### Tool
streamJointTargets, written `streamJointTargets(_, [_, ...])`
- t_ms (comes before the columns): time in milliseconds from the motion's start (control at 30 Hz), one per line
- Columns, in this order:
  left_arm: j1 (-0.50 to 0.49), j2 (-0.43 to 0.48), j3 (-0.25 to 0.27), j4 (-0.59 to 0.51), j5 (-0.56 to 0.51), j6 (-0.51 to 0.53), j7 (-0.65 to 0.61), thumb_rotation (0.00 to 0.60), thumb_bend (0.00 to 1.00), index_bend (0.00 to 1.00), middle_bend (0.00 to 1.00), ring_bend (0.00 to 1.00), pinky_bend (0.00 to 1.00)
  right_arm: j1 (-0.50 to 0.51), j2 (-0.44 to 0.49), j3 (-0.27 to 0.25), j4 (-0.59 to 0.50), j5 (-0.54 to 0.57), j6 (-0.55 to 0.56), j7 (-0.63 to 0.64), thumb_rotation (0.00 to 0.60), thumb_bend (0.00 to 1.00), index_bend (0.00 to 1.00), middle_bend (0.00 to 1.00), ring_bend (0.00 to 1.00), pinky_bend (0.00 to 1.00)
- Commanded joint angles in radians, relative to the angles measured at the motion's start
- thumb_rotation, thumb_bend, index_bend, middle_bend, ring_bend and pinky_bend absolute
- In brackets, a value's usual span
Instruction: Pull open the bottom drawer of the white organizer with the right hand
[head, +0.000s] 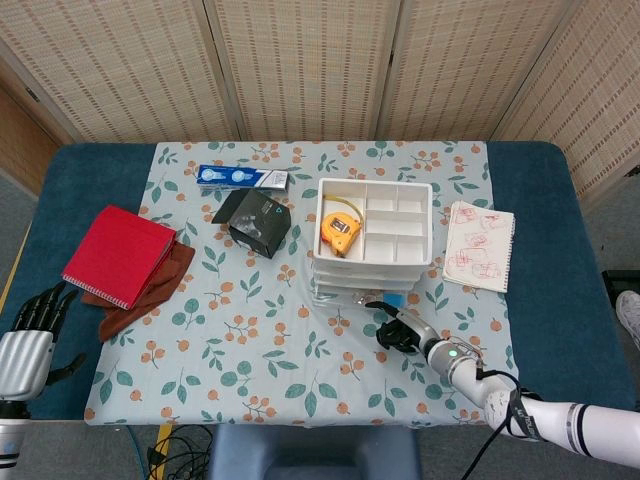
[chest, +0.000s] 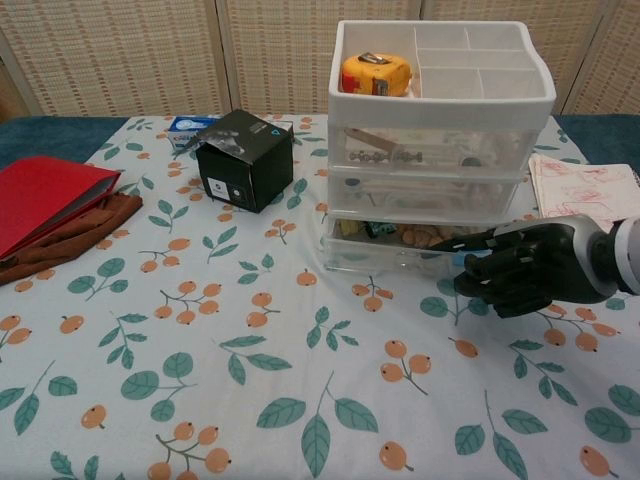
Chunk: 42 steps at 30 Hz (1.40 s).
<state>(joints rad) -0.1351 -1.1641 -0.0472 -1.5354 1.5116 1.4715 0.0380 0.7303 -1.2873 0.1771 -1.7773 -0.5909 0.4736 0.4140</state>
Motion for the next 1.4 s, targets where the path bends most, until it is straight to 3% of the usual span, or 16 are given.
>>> streamJointTargets(33, [-0.001,-0.001,-0.001,0.001,-0.001,-0.001,0.0,0.6,0.18,0.08,0.01,0.05,0.09,-0.012,0.017,-0.009,-0.026,-0.018,-0.001,-0.003,0.6,0.87,0.12,0.8,1.0,1.0])
streamJointTargets(800, [-0.002,-0.009,-0.001,0.006,0.002,0.004,-0.003,0.6,0.18,0.08,0.01,0.05,0.09,-0.103,0.088,-0.063,-0.187,-0.181,0.015,-0.011,0.6,0.87,0.12,0.78,1.0,1.0])
streamJointTargets(900, [-0.001,-0.008,0.0,0.007,0.004,0.006,-0.004,0.6,0.18,0.08,0.01,0.05,0.09,-0.114,0.084,-0.066,-0.186,-0.2,0.048,-0.022,0.6,0.86,0.06,0.76,1.0,1.0])
streamJointTargets(1000, [0.001,-0.007,0.0,0.006,0.006,0.009,-0.006,0.6,0.18,0.08,0.01,0.05,0.09,-0.12,0.089,-0.068,-0.192,-0.214,0.058,-0.026,0.6,0.79,0.0,0.74,1.0,1.0])
streamJointTargets(1167, [0.002,-0.005,0.0,0.006,0.009,0.013,-0.008,0.6,0.18,0.08,0.01,0.05,0.09,-0.125,0.102,-0.074,-0.196,-0.259,0.093,-0.062,0.6,0.65,0.0,0.73,1.0,1.0])
streamJointTargets(1400, [0.002,-0.004,0.001,0.003,0.013,0.016,-0.01,0.6,0.18,0.08,0.01,0.05,0.09,-0.104,0.129,-0.092,-0.207,-0.376,0.247,-0.28,0.6,0.48,0.0,0.72,0.97,1.0])
